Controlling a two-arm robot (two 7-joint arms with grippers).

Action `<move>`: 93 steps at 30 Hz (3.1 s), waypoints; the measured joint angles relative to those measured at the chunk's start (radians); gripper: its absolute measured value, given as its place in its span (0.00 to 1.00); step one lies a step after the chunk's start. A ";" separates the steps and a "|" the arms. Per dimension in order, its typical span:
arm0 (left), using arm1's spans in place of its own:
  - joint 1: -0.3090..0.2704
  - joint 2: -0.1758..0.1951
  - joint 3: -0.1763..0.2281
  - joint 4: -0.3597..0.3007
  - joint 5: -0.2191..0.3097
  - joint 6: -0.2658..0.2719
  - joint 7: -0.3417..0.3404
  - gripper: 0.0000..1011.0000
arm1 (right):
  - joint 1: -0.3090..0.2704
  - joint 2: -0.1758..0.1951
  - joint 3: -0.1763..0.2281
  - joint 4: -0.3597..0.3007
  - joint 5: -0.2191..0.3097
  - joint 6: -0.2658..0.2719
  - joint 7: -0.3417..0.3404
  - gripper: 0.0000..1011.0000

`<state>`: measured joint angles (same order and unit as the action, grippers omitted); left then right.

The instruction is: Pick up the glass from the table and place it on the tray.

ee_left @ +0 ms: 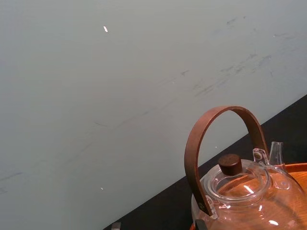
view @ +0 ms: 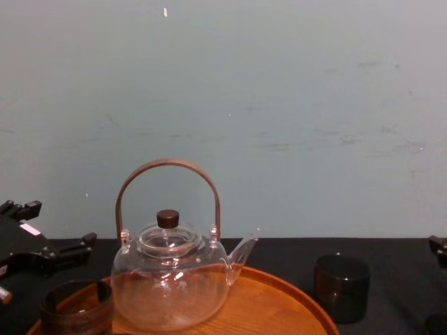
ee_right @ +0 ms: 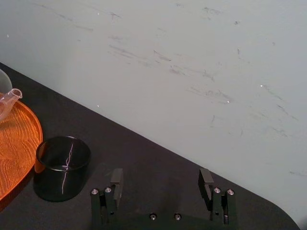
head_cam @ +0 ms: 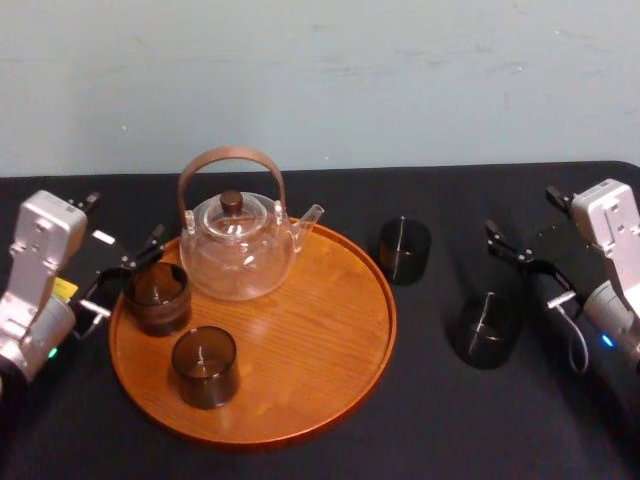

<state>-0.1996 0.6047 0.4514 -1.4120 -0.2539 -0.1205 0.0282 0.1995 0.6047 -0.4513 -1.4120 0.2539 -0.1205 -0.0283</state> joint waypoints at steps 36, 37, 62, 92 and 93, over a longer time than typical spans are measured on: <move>0.000 0.000 0.000 0.000 0.000 0.000 0.000 0.99 | -0.061 0.025 0.073 -0.079 0.071 0.046 0.078 0.99; 0.000 0.000 0.000 0.000 0.000 0.000 0.000 0.99 | -0.066 0.027 0.079 -0.085 0.078 0.052 0.083 0.99; 0.000 0.000 0.000 0.000 0.000 0.000 0.000 0.99 | -0.296 0.128 0.236 -0.310 0.233 0.189 0.224 0.99; 0.000 0.000 0.000 0.000 0.000 0.000 0.000 0.99 | -0.463 0.186 0.305 -0.402 0.197 0.260 0.334 0.99; 0.000 0.000 0.000 0.000 0.000 0.000 0.000 0.99 | -0.461 0.185 0.303 -0.400 0.195 0.262 0.337 0.99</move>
<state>-0.1996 0.6047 0.4514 -1.4120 -0.2539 -0.1205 0.0282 -0.2613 0.7893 -0.1481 -1.8122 0.4493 0.1419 0.3087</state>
